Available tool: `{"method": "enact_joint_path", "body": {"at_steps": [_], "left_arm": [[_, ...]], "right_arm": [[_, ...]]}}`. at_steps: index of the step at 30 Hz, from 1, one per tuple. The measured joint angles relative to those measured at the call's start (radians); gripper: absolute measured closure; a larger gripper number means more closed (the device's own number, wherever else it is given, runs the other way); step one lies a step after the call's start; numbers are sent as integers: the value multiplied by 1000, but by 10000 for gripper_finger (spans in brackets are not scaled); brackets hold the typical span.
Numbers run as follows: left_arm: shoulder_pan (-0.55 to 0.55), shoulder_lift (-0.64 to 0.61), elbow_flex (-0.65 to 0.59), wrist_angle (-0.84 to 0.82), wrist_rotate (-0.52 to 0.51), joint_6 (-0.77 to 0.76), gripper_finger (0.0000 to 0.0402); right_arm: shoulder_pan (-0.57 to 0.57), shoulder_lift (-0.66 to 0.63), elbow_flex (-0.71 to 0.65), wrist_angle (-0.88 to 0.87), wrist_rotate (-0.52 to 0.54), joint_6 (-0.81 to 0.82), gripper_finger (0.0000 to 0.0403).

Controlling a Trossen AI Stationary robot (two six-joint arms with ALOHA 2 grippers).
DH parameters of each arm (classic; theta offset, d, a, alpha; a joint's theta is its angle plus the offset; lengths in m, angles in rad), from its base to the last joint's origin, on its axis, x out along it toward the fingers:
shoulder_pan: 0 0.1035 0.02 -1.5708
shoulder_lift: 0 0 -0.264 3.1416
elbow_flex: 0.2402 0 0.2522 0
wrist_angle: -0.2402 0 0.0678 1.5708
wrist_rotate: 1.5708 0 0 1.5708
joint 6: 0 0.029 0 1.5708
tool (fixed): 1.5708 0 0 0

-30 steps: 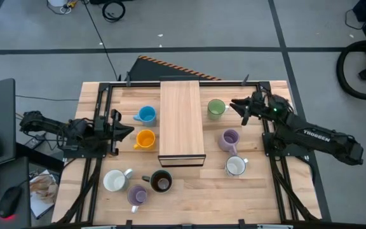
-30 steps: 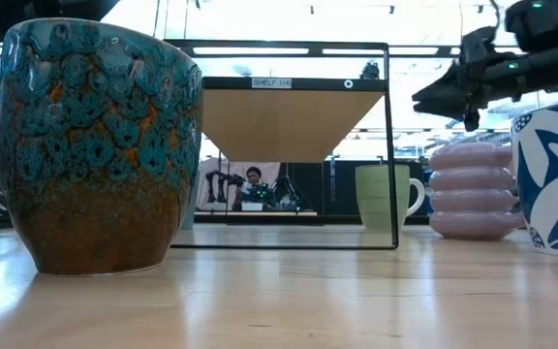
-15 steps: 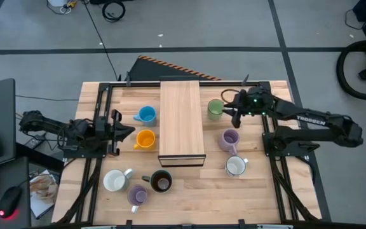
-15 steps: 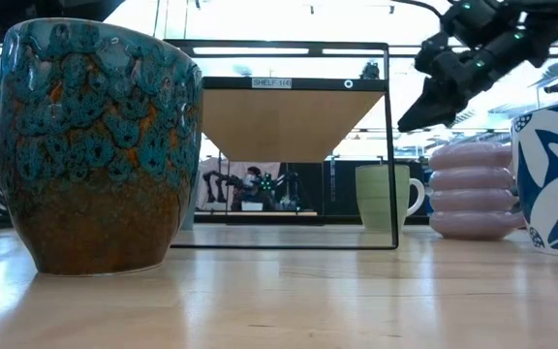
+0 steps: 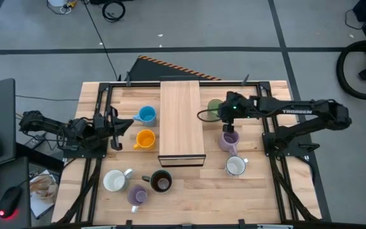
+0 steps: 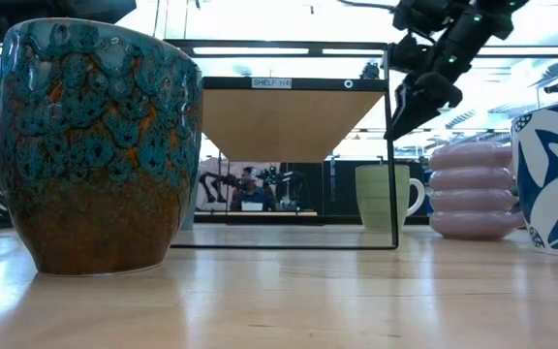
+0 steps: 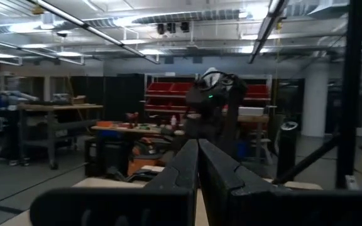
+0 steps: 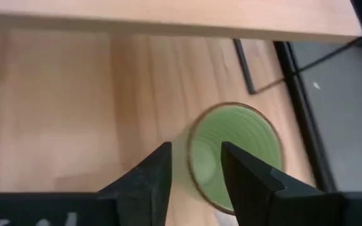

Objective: Place coffee mugs
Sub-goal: Put the green mug on the shelf

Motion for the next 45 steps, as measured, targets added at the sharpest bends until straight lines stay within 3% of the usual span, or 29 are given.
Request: {"method": "enact_joint_path", "body": {"at_steps": [6, 10, 22, 35, 45], "left_arm": [[0, 0, 0, 1, 50, -17, 383], [0, 0, 0, 2, 51, -6, 383], [0, 0, 0, -7, 51, -4, 383], [0, 0, 0, -10, 51, -2, 383], [0, 0, 0, -11, 51, -2, 383]], "right_arm": [[3, 108, 120, -148, 13, -57, 204], [3, 193, 205, -250, -7, -109, 195], [-5, 385, 385, -424, 7, -158, 235], [-55, 512, 433, -494, -2, -158, 243], [-61, 559, 432, -495, -25, -157, 320]]}}
